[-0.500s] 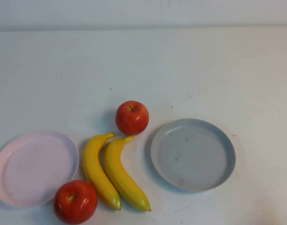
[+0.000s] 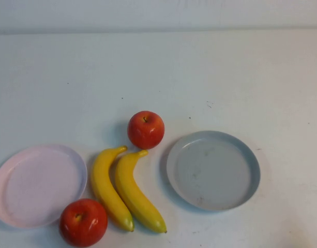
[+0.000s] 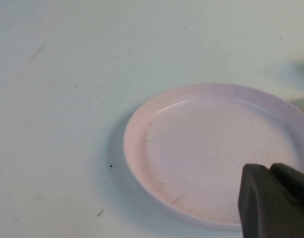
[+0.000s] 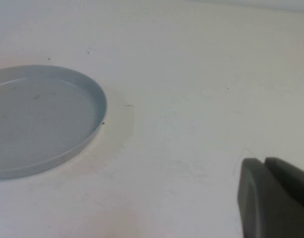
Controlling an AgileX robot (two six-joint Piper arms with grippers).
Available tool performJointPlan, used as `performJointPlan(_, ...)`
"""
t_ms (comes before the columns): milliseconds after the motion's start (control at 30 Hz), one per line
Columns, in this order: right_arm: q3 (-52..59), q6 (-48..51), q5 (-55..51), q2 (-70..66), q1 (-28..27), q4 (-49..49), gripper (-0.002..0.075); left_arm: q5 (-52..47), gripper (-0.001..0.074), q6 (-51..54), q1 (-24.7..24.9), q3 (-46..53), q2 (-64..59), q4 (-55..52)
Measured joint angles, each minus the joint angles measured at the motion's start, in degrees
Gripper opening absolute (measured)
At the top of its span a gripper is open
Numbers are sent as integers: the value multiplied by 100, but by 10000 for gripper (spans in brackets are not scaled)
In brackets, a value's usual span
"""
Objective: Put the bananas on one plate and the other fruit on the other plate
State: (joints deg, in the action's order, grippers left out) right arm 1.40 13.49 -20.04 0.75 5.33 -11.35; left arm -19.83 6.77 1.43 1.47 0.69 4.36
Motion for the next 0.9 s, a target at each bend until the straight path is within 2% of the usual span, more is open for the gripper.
performJointPlan(600, 0, 0, 0, 0, 0, 0, -15, 103, -2, -16, 0, 0, 0, 694)
performJointPlan(667, 0, 0, 0, 0, 0, 0, -15, 301, -2, -16, 0, 0, 0, 1029)
performJointPlan(900, 0, 0, 0, 0, 0, 0, -15, 983, -2, -26, 0, 0, 0, 3256)
